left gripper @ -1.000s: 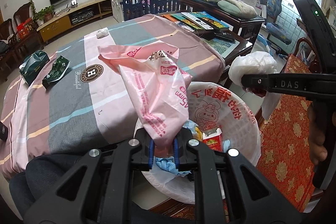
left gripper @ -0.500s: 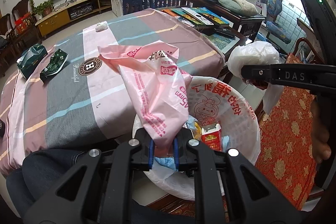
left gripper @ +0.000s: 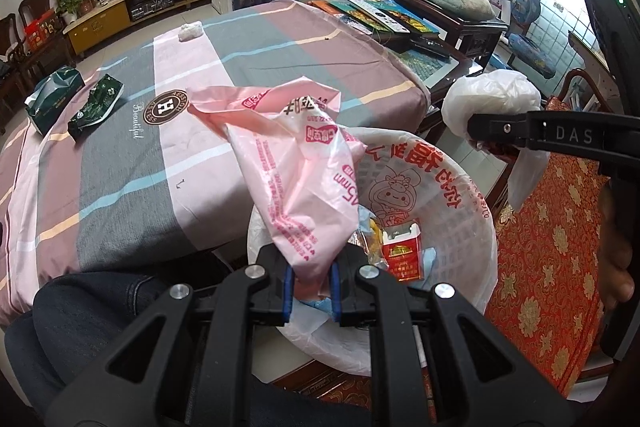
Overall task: Collect trash
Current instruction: 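Drop the pink bag into the basket with the left tool while the right holds the tissue, then grasp the green snack bag on the tablecloth with the left tool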
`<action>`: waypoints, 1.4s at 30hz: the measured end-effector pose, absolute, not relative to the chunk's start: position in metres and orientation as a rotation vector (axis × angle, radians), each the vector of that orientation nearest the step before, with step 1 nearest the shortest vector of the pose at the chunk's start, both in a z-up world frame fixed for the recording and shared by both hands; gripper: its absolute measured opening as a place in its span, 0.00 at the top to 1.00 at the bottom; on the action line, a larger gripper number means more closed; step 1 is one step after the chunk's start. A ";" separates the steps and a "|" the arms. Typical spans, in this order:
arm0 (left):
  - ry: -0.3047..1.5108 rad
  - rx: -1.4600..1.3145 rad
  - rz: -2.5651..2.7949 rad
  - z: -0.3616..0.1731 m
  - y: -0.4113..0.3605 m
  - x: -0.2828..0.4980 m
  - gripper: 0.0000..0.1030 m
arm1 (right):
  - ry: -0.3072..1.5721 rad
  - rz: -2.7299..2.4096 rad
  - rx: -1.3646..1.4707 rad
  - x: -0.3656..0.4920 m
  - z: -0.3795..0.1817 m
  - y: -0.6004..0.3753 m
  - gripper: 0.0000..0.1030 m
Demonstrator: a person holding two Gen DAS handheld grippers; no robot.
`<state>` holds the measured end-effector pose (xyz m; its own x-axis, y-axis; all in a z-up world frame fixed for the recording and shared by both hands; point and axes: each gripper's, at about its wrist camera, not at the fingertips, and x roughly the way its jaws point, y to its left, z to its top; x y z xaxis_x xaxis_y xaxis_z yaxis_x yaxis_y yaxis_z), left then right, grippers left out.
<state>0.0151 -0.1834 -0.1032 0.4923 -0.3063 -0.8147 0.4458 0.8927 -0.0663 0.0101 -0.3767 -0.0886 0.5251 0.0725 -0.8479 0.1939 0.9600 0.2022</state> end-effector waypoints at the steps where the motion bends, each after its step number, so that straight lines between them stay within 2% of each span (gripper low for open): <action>1: 0.959 0.160 -0.463 -0.105 -0.184 0.015 0.86 | 1.020 -0.075 0.289 0.010 -0.089 -0.377 0.73; 12: 1.046 0.208 -0.564 -0.128 -0.201 0.011 0.85 | 1.025 -0.085 0.307 0.011 -0.092 -0.381 0.73; 14: 1.061 0.221 -0.575 -0.132 -0.205 0.010 0.74 | 1.024 -0.087 0.307 0.011 -0.092 -0.382 0.73; 15: 1.062 0.224 -0.568 -0.133 -0.205 0.010 0.57 | 1.024 -0.088 0.306 0.011 -0.092 -0.382 0.73; 16: 1.056 0.223 -0.552 -0.133 -0.204 0.011 0.49 | 1.024 -0.088 0.307 0.011 -0.093 -0.382 0.73; 20: 1.040 0.179 -0.487 -0.128 -0.191 0.019 0.42 | 1.039 -0.093 0.311 0.011 -0.097 -0.383 0.73; 26: 1.060 0.090 -0.361 -0.128 -0.165 0.034 0.41 | 1.070 -0.091 0.300 0.013 -0.105 -0.379 0.72; 29: 1.063 0.065 -0.320 -0.129 -0.156 0.039 0.40 | 1.099 -0.103 0.311 0.014 -0.111 -0.380 0.66; 34: 1.063 0.054 -0.289 -0.129 -0.149 0.042 0.37 | 1.142 -0.112 0.383 0.015 -0.121 -0.385 0.48; 42: 1.043 0.034 -0.232 -0.126 -0.135 0.047 0.27 | 1.123 -0.127 0.391 0.016 -0.117 -0.383 0.36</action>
<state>0.0468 -0.1352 -0.1263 0.4812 -0.1736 -0.8593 0.2061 0.9751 -0.0815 0.0157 -0.3831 -0.1174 0.4336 0.0961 -0.8959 0.2935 0.9250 0.2413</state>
